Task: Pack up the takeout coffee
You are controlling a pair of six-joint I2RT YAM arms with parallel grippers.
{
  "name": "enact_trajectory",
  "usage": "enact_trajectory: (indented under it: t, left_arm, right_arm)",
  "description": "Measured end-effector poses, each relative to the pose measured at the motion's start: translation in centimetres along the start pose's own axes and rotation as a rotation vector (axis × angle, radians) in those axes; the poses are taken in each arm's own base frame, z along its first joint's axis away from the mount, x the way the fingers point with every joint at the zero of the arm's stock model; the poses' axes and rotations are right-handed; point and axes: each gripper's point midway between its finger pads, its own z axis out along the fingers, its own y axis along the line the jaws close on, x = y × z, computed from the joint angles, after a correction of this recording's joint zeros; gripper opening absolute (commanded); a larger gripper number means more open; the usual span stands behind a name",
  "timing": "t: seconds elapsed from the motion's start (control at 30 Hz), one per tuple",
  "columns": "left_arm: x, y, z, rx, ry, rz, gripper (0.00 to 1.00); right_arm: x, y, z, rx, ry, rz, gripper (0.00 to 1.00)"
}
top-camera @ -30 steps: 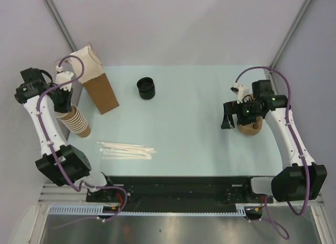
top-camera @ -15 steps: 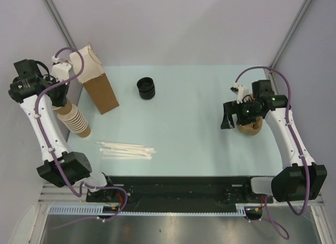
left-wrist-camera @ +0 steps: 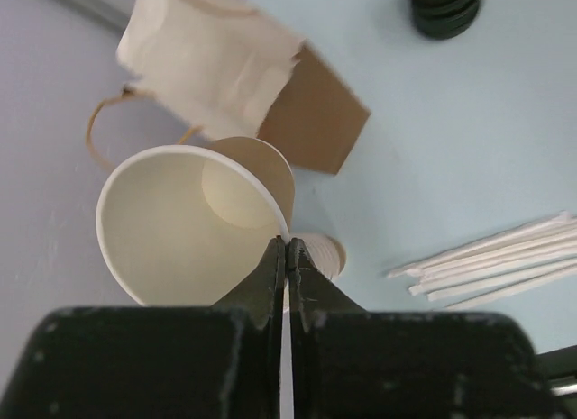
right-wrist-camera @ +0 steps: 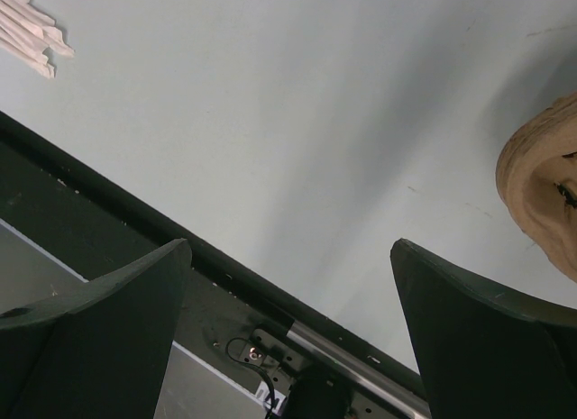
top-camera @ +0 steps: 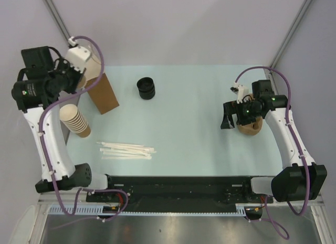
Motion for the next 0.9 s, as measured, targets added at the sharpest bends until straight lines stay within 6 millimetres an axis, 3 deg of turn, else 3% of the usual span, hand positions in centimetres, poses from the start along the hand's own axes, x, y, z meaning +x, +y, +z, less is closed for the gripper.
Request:
enact_trajectory:
  t: [0.07,0.17,0.27,0.5,0.73,0.9]
  left_arm:
    - [-1.7,-2.6,-0.4,0.059,-0.051,0.047,0.00]
    - [-3.4,-8.4,-0.7,0.201,-0.104,0.132,0.00]
    - [-4.0,-13.6,-0.1,0.327,-0.117,0.212,0.00]
    - [-4.0,-25.0,3.4,0.513,-0.089,0.436,0.00]
    - [-2.7,-33.3,7.0,0.587,-0.063,0.584,0.00]
    - [-1.6,-37.1,9.5,0.605,-0.028,0.632,0.00]
  right_arm:
    - [0.0,0.0,0.0,0.000,0.000,0.000,1.00]
    - [0.0,0.0,0.0,0.000,0.000,0.000,1.00]
    - [0.0,0.0,-0.1,0.001,-0.004,-0.002,1.00]
    - [-0.2,0.1,-0.7,0.010,-0.028,-0.007,1.00]
    - [-0.2,0.0,-0.8,0.013,-0.032,-0.005,1.00]
    - [-0.2,-0.6,-1.0,0.039,-0.033,0.006,1.00]
